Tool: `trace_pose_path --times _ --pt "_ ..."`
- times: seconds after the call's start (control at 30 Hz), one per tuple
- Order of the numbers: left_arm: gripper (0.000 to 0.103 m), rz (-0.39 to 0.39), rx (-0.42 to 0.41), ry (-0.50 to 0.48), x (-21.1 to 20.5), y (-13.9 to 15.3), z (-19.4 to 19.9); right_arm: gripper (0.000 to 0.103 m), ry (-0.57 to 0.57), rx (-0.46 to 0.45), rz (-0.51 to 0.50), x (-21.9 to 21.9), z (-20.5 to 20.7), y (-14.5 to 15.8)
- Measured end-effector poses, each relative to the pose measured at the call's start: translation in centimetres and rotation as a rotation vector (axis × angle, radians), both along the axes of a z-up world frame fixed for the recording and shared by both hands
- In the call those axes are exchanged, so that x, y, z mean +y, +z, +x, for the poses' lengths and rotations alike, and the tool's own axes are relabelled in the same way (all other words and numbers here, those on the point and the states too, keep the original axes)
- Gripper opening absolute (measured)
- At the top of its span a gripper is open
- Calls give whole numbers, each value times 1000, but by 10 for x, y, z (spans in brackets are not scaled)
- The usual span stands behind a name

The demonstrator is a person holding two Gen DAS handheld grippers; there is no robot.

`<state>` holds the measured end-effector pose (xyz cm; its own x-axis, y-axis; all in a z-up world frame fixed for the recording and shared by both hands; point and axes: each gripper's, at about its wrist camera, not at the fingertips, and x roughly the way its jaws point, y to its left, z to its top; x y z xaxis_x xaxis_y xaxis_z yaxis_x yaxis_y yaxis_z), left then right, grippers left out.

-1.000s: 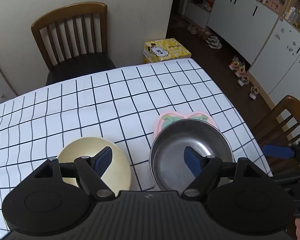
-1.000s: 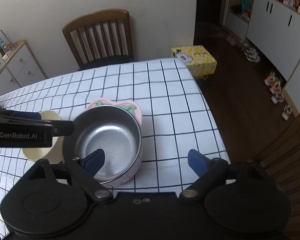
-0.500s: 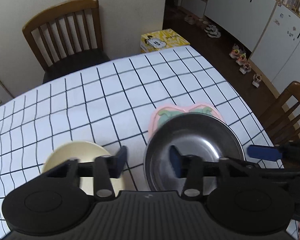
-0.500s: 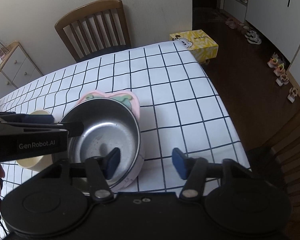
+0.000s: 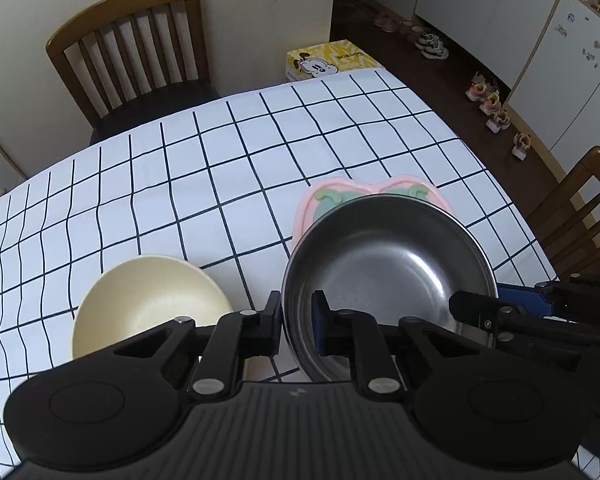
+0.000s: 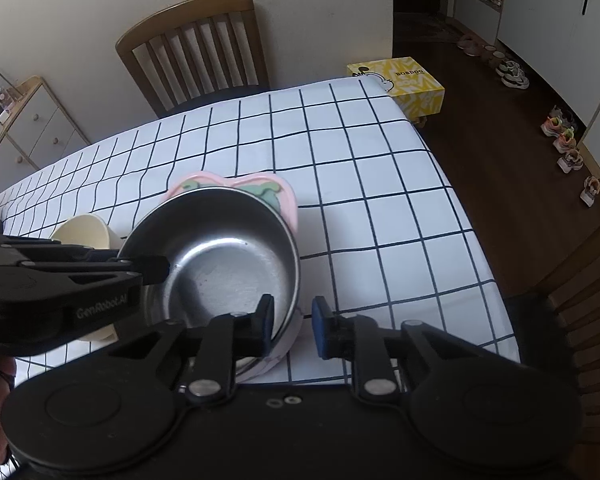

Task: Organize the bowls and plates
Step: 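Lift the pink saucepan with both grippers and carry it over the steel bowl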

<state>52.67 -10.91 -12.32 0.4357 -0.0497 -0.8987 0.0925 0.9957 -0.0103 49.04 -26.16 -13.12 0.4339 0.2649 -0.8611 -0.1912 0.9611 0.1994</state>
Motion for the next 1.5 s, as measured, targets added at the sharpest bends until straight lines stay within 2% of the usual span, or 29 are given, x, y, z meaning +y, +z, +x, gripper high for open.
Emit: trace_pose_path --times 0.13,0.3,0.67,1.07,1.5 --pt "12 38 -7 -11 -5 0 -6 14 4 -9 -14 4 -2 1" --pt "7 50 -2 -6 -5 1 -16 13 1 -13 -37 6 -7 2" --pt "7 45 3 -14 -8 14 -55 10 6 -2 -61 6 -35 9" --pt "7 24 -47 -8 -1 61 -114 10 14 -53 -67 7 -86 50" --pt "7 33 -97 11 28 112 -210 10 43 -105 -54 29 -172 101"
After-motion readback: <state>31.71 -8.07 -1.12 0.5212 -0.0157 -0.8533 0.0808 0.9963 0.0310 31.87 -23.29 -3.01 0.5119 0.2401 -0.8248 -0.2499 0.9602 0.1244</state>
